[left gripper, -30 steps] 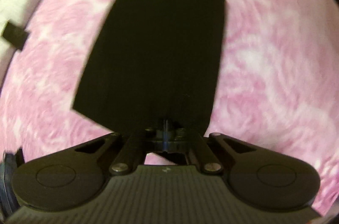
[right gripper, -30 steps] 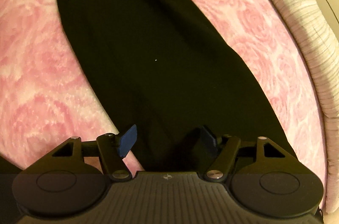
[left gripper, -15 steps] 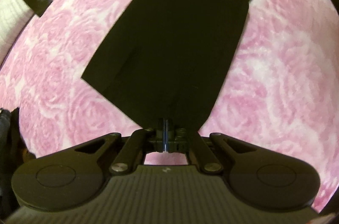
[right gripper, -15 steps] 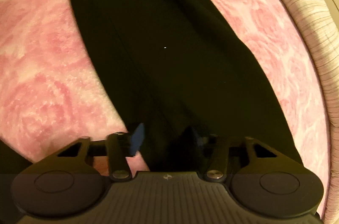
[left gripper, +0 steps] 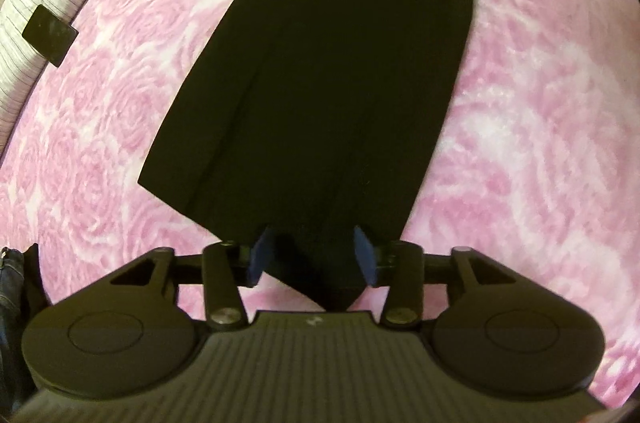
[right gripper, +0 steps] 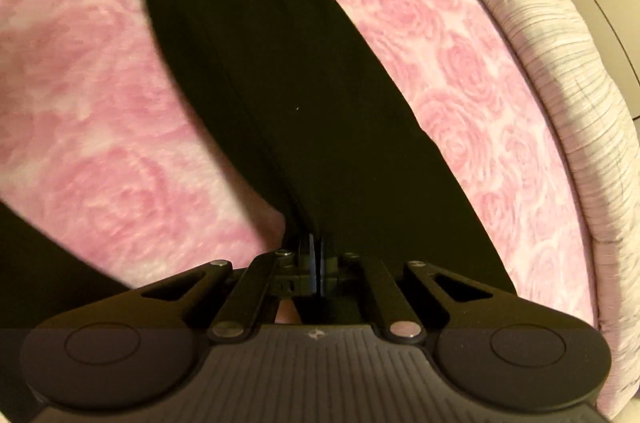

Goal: Fold clothes
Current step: 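Grasp the black trousers leg with the left gripper while the right gripper smooths it flat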

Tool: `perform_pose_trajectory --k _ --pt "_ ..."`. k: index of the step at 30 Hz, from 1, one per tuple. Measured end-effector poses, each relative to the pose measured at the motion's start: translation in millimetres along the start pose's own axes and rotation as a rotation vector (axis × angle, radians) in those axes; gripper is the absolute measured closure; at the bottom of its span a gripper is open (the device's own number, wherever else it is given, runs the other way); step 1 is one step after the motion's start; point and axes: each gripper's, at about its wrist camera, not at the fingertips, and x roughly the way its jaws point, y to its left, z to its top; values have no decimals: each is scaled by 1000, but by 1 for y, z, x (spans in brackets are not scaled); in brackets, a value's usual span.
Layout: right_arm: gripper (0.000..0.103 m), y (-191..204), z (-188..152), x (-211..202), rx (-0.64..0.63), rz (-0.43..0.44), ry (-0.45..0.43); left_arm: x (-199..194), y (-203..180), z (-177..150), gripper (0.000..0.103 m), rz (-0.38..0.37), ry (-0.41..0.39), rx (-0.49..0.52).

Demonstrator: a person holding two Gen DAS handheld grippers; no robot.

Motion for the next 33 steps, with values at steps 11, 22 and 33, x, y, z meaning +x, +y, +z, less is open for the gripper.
perform_pose_trajectory --k 11,22,33 --pt "102 13 -6 -4 -60 3 21 5 -7 6 54 28 -5 140" --pt "102 16 -5 2 -29 7 48 4 83 -53 56 -304 -86 -754" --pt "102 16 -2 10 -29 22 91 18 109 -58 43 -227 -258 -891"
